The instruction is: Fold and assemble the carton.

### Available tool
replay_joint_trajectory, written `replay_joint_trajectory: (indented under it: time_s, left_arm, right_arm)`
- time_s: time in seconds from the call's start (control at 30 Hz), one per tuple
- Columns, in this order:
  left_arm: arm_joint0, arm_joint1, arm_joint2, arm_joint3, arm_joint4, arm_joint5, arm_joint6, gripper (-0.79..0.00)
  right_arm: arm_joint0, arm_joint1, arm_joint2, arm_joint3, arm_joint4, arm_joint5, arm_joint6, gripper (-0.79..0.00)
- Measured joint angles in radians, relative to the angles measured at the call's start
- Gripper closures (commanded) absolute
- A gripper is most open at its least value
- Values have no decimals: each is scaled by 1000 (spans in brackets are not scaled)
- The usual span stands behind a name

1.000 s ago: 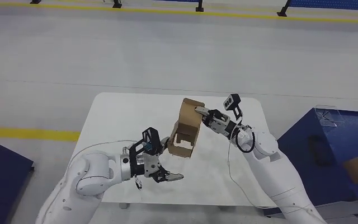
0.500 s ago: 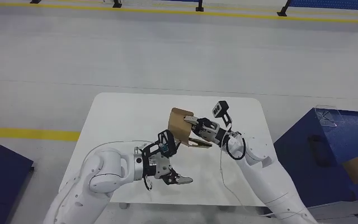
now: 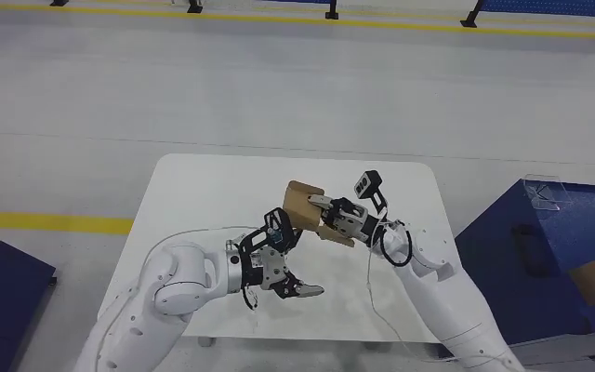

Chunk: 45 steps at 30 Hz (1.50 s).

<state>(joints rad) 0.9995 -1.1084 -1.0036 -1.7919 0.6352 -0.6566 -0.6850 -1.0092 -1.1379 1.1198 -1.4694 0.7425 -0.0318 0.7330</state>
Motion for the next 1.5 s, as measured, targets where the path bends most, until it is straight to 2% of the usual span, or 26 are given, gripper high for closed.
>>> replay_joint_trajectory:
  time_s: [0.13, 0.3, 0.7, 0.8, 1.2, 1.3, 1.37, 1.43, 1.5]
  left_arm:
    - [10, 5, -15, 16, -30, -7, 0, -785]
    - [17, 10, -28, 4, -32, -10, -9, -785]
    - [86, 31, -111, 2, -34, 0, 25, -785]
    - [96, 36, -134, 2, -37, 0, 32, -785]
    - [100, 35, -138, -8, -42, 3, 44, -785]
    - [134, 33, -157, -50, -6, -58, 186, -785]
    - [172, 30, -189, -73, 42, -101, 358, -785]
    - [213, 25, -232, -98, 141, -86, 551, -785]
    - [253, 19, -255, -118, 293, -18, 735, -785]
  right_arm:
    - [17, 4, 4, -14, -100, -44, 25, 0]
    - [16, 4, 3, -13, -107, -44, 23, 0]
    - [51, -5, 83, 60, 94, 80, -51, 0]
    - [53, -5, 86, 63, 100, 86, -48, 0]
    - [50, -6, 86, 60, 103, 86, -52, 0]
    - [31, -18, 91, 52, 220, 135, -126, 0]
    - [33, -30, 97, 57, 383, 234, -208, 0]
    - [43, -38, 103, 65, 544, 356, -285, 0]
    - [51, -43, 112, 75, 664, 455, -345, 0]
